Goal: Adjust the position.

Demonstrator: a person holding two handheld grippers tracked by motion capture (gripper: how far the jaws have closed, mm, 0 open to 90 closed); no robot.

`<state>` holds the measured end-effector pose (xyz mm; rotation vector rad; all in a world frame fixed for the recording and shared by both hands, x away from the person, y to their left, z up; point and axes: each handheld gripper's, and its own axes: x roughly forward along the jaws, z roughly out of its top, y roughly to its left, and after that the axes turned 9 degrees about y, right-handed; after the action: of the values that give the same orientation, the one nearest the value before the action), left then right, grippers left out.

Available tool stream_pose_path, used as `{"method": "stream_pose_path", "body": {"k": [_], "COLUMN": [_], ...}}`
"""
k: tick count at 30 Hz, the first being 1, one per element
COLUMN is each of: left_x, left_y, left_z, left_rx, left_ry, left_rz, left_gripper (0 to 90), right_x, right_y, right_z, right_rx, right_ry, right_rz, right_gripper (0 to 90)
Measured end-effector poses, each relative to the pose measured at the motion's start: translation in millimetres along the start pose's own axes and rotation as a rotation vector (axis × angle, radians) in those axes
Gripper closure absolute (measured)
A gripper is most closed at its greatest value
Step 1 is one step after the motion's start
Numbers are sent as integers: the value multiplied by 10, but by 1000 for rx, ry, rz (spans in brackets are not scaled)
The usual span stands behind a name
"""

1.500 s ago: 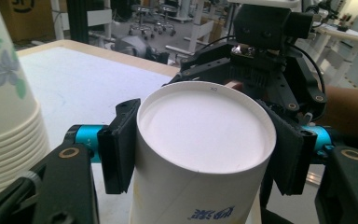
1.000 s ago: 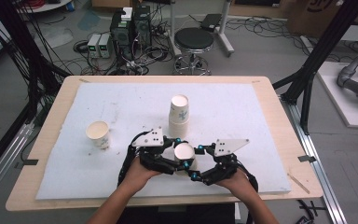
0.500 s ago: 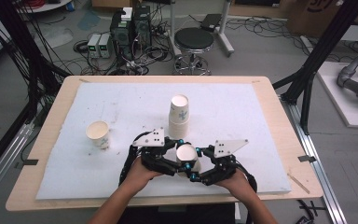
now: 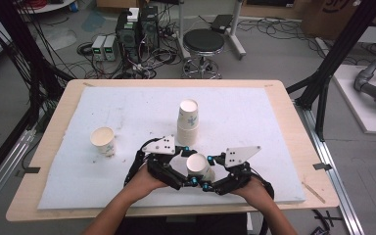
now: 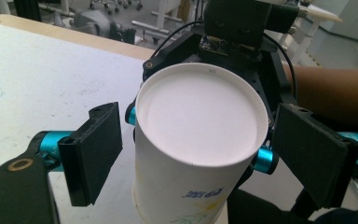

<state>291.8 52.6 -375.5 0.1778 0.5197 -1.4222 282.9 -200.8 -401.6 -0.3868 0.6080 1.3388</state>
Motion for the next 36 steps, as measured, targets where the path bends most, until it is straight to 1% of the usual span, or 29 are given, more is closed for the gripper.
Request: {"method": "stream_pose_path", "body": {"k": [4,7,9,12,17,20,25,28,31,36], "left_x": [-36,-47,-44,-30,-13,-8,-4,1,15,30], "left_y": [14,18,19,16,13,19,26,27,24,28], "left_z": [79,123,142,148,147,150,154,153,150,153], "left_rx": [28,42,56,65,67,66,73,76,74,78], "left_ry": [56,80,106,133,155,165,202,227,239,256], "left_rz": [3,-2,4,7,8,11,13,19,16,15], "left_gripper": [164,167,170,176,178,180,190,197,205,219], "right_x": [-17,-35,-42,-59,-83,-85,-63,-51,-38,-16], "right_y": [-10,-18,-22,-28,-38,-49,-53,-44,-29,-16], "right_z": [53,102,134,179,262,302,362,394,427,441], "right_rx": [-25,-53,-72,-91,-130,-143,-164,-172,-187,-196], "right_ry": [52,93,124,160,229,270,348,373,400,424], "right_rz": [-3,-5,-14,-21,-41,-49,-60,-58,-62,-58], "right_gripper": [332,332,332,332,332,332,331,331,331,331]}}
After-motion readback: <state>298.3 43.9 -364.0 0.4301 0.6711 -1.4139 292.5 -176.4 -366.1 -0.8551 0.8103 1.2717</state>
